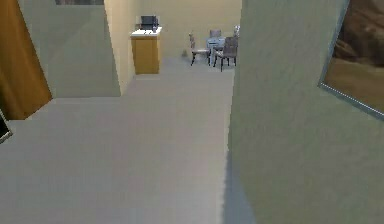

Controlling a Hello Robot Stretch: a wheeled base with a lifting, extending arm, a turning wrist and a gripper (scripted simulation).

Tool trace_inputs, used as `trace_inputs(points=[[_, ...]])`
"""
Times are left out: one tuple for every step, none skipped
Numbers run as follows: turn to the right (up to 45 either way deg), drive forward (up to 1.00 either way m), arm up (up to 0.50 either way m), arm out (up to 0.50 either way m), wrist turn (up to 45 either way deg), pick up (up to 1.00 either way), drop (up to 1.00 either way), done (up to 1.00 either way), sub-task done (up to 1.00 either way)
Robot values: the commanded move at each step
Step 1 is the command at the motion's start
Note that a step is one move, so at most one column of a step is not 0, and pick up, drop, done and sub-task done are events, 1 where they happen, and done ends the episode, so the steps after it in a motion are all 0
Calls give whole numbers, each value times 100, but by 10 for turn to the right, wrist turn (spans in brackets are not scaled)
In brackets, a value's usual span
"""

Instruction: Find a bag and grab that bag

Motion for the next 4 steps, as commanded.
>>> trace_inputs(points=[[-30, 0, 0, 0, 0, 0, 0, 0, 0], [0, 100, 0, 0, 0, 0, 0, 0, 0], [0, 100, 0, 0, 0, 0, 0, 0, 0], [-210, 0, 0, 0, 0, 0, 0, 0, 0]])
